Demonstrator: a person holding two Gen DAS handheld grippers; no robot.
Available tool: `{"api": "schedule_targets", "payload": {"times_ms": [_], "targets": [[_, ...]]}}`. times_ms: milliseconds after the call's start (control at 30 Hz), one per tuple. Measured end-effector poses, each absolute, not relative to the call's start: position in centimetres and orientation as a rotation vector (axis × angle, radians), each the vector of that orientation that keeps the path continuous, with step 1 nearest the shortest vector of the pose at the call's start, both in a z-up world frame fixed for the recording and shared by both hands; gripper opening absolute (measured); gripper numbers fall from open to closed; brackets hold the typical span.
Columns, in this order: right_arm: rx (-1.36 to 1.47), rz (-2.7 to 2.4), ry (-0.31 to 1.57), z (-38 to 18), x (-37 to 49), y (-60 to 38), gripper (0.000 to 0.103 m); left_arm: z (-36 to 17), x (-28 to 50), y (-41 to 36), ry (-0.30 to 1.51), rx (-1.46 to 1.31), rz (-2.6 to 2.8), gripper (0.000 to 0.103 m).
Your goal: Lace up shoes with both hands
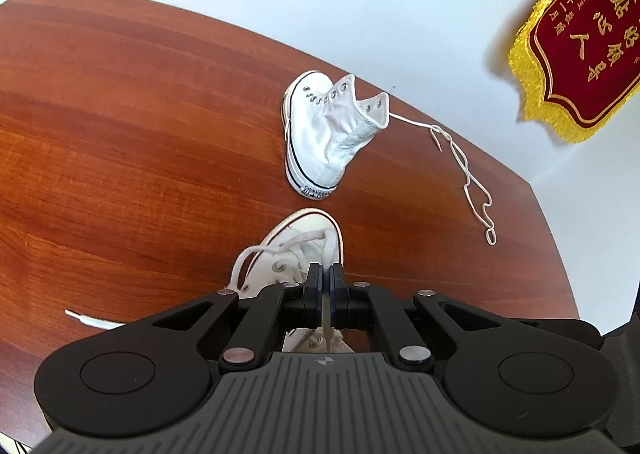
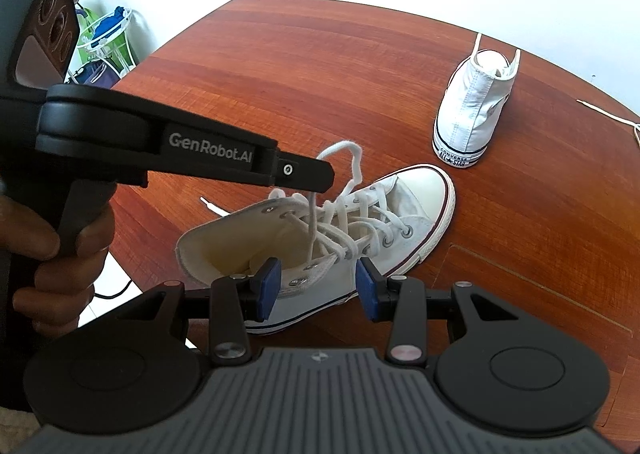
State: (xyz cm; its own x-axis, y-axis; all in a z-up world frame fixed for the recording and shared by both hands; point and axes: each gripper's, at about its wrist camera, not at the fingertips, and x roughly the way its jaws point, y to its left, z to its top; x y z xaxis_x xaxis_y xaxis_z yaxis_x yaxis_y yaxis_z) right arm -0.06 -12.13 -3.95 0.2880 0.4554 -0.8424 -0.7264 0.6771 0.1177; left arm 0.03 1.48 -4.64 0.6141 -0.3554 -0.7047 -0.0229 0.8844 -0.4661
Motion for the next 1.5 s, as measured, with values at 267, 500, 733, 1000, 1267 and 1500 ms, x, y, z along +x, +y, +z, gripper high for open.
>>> {"api": "schedule_targets", "payload": {"times_ms": [267,500,733,1000,1267,1500], "targets": [[-0.31,0.8,1.001,-3.8,-0.3,-12.1,0.042,-4.8,0.0,1.0,0.903,-0.44,-0.206,0.003],[-0.31,0.803,1.001,-3.7,-0.4,-12.2,0.042,-4.9,0.0,0.7,0.922,-0.429,-0.216,0.003],[-0.31,0.808,1.0,-3.8,-0.4,-12.2,0.042,-4.9,0.1,0.2,0.961,-0.403,-0.241,0.003],[-0.306,0.81,0.995,-3.9,-0.3,-12.4,0.042,-4.8,0.1,0.0,0.983,-0.381,-0.248,0.003],[-0.267,0.784,0.954,-2.4,-0.1,-13.7,0.042,-4.8,0.3,0.0,0.993,-0.377,-0.242,0.003],[-0.278,0.788,0.964,-2.3,-0.1,-14.9,0.042,-4.6,0.4,0.4,0.998,-0.387,-0.242,0.003]]}}
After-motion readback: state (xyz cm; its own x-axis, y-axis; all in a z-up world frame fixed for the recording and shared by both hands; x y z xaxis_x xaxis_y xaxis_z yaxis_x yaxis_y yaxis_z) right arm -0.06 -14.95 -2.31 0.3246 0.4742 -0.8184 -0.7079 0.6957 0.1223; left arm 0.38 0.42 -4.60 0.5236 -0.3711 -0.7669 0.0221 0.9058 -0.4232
